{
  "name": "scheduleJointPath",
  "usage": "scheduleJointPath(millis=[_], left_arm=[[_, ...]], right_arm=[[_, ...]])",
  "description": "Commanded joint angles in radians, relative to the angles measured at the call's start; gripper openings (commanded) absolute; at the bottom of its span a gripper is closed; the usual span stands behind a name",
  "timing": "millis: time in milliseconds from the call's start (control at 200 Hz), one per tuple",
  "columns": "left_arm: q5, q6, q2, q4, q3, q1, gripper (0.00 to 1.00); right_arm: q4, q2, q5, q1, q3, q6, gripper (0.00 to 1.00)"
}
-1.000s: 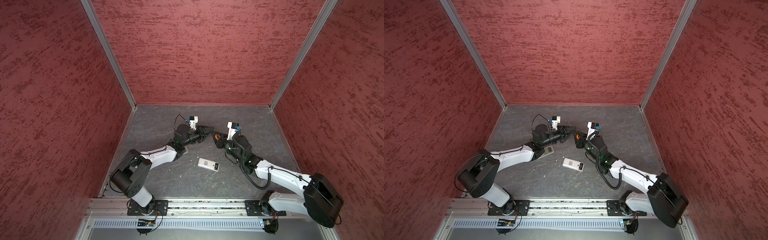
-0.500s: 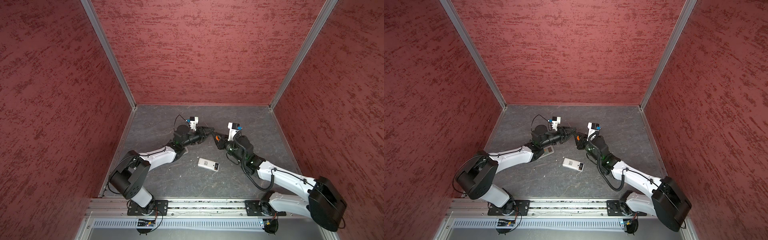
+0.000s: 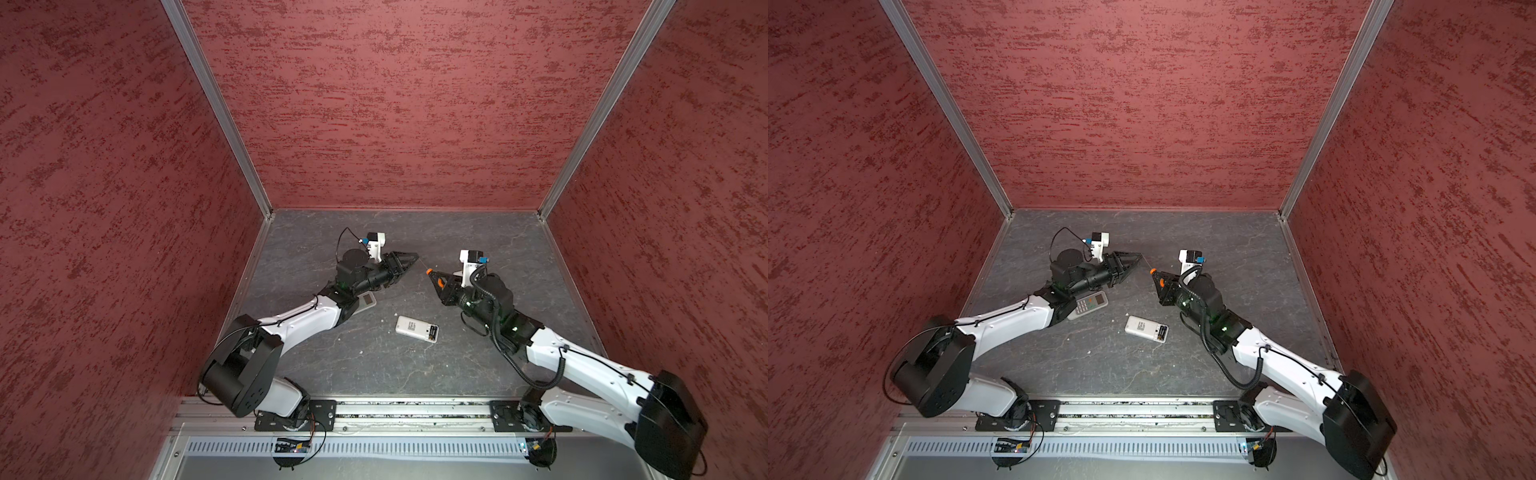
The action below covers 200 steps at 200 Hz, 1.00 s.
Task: Unload the batteries from the remote control
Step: 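Open the left gripper off the screwdriver and move it toward the white remote, then grasp the white remote with the left gripper while the right lowers the screwdriver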
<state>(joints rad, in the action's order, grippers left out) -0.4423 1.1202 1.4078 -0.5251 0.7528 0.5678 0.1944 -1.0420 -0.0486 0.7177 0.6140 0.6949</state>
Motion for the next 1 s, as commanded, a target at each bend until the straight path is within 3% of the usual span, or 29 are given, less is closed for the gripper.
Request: scheduleJointPath(millis=[0,210,356,731,997], left_arm=[[0.028,-0.124,-0.092,0.236,-0.034,-0.004,0.43],[0.003,-0.381,-0.154,0.745,0.02,0.01,0.5],[0.026,-0.545,-0.084,0.943,0.086,0.058,0.55],[0.077,-0.617,0.188,0.935,0.277,0.108,0.5],[0.089,-0.626,0.333,0.927,0.38,0.115,0.47]], right_arm=[[-0.197,0.074,-0.017,-0.002,0.013,-0.029,0.0],[-0.576,0.175,-0.111,0.003,0.095,-0.048,0.0],[-0.774,0.187,-0.141,0.002,0.174,-0.025,0.0],[-1.056,0.221,-0.026,0.051,0.184,0.078,0.0],[-1.086,0.172,0.122,0.111,0.195,0.069,0.0]])
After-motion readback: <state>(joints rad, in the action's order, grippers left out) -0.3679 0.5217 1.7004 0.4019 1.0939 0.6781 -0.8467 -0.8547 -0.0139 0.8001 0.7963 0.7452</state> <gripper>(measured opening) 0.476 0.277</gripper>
